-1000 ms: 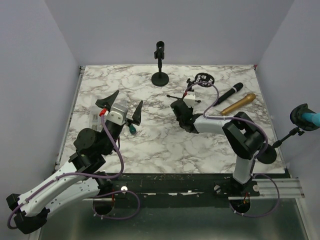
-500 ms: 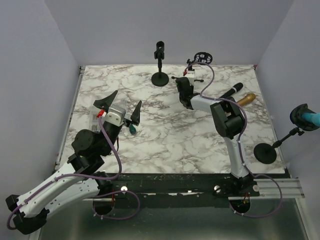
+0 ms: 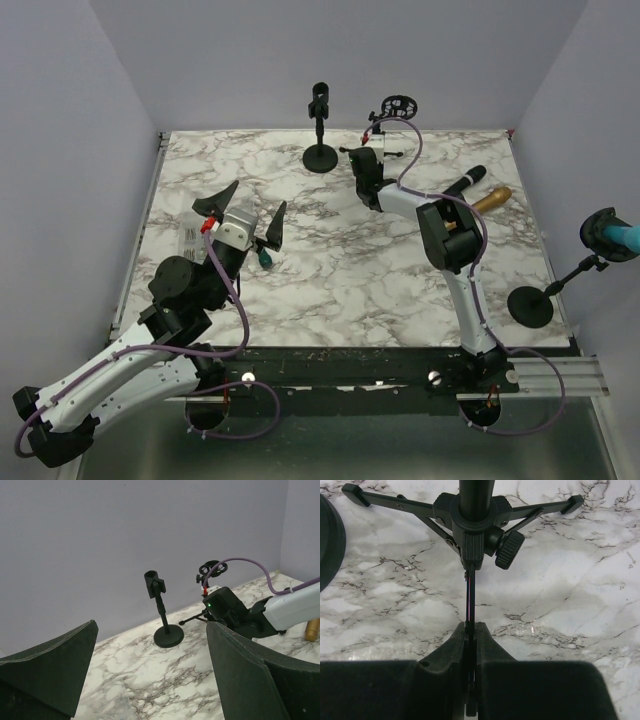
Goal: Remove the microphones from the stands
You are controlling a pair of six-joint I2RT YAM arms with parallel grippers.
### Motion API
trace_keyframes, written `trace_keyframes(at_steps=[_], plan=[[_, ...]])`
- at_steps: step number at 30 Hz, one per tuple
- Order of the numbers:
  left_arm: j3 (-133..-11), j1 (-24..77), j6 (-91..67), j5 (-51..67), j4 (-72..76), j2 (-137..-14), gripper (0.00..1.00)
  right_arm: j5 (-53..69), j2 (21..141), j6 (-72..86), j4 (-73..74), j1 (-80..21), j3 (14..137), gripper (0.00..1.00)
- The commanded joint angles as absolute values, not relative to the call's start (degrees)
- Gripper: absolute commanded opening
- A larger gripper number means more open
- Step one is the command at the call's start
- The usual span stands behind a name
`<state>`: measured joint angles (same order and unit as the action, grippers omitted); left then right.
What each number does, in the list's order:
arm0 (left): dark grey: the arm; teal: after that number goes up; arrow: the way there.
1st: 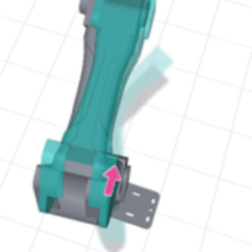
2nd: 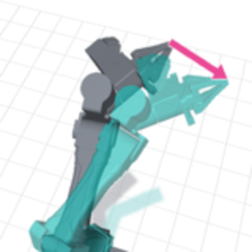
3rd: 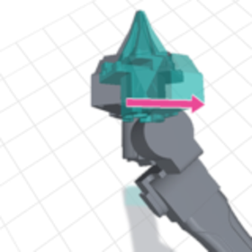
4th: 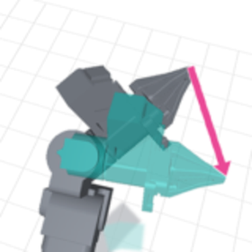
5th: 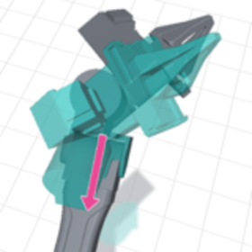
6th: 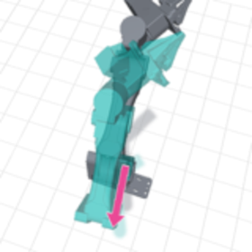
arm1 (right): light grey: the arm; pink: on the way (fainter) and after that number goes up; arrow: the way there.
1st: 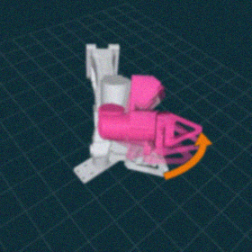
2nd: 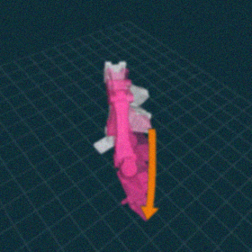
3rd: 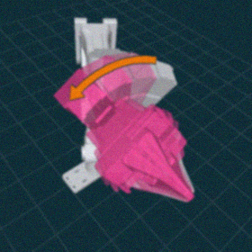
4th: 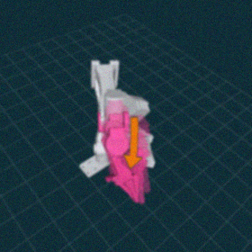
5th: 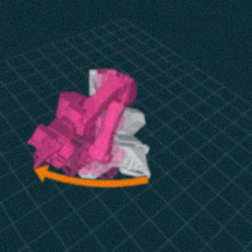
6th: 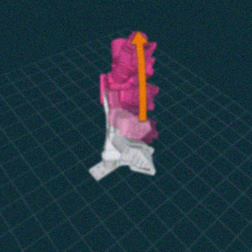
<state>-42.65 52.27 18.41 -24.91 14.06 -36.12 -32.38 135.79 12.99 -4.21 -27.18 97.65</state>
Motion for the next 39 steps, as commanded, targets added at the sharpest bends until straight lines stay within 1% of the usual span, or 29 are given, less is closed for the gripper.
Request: trace_keyframes(at_steps=[1, 2, 4, 7, 9, 11, 14, 19, 22, 26, 27, 29, 31, 32, 35, 39], plan=[[-43.68, 52.48, 18.17, -24.98, 15.25, -36.23, 0.94, -31.34, 137.93, 12.47, -2.81, -26.04, 101.03, 0.13], [-43.73, 52.5, 18.19, -25.05, 15.21, -36.34, 0.94, -31.3, 138.21, 12.31, -2.45, -25.97, 101.95, 0.15], [-43.94, 52.52, 17.91, -24.84, 14.91, -36.41, 0.94, -30.69, 138.78, 11.87, -0.39, -25.93, 103.94, 0.27], [-44.03, 52.48, 17.67, -24.32, 14.68, -36.21, 0.94, -29.25, 135.18, 13.51, 0.9, -25.97, 101.56, 0.55], [-43.95, 52.53, 17.91, -24.9, 14.85, -36.26, 0.94, -26.25, 130.34, 14.14, -2.06, -26.01, 95.8, 0.65], [-43.9, 52.47, 17.85, -24.74, 15.02, -36.18, 0.94, -23.35, 125.19, 15.7, -3.33, -26.01, 91.42, 0.7], [-44.03, 52.55, 17.49, -24.21, 14.7, -36.19, 0.94, -18.97, 116.69, 17.95, -3.86, -26.32, 84.38, 0.74], [-44.1, 52.56, 17.41, -24.25, 14.67, -36.28, 0.94, -14.45, 105.42, 21.06, -8.55, -26.85, 67.43, 0.83], [-44.29, 52.57, 16.97, -23.93, 14.32, -36.24, 0.94, -16.42, 100.86, 21.18, -8.46, -26.87, 58.77, 0.87], [-44.52, 52.69, 16.27, -23.49, 13.89, -36.29, 0.94, -22.48, 91.95, 22.89, -9.79, -26.89, 47.13, 0.92], [-44.73, 52.78, 15.44, -22.91, 13.42, -36.52, 0.94, -29.72, 85.06, 26.06, -11.53, -26.89, 39.83, 0.92], [-44.93, 52.97, 15.04, -22.56, 13.1, -36.68, 0.94, -37.91, 81.26, 30.18, -11.0, -26.89, 36.67, 0.91], [-45.09, 53.16, 14.94, -22.74, 12.76, -36.91, 0.94, -48.6, 77.61, 35.49, -8.89, -26.82, 34.46, 0.89], [-45.1, 53.25, 15.0, -22.84, 12.74, -36.91, 0.94, -53.8, 76.11, 39.33, -5.49, -26.72, 34.2, 0.88], [-45.0, 53.35, 15.2, -23.24, 12.99, -36.72, 0.94, -66.46, 73.06, 42.77, -2.78, -26.72, 32.69, 0.87], [-44.96, 53.69, 15.08, -23.4, 13.14, -36.22, 0.94, -77.78, 73.89, 57.23, 19.84, -26.48, 38.7, 0.87]])
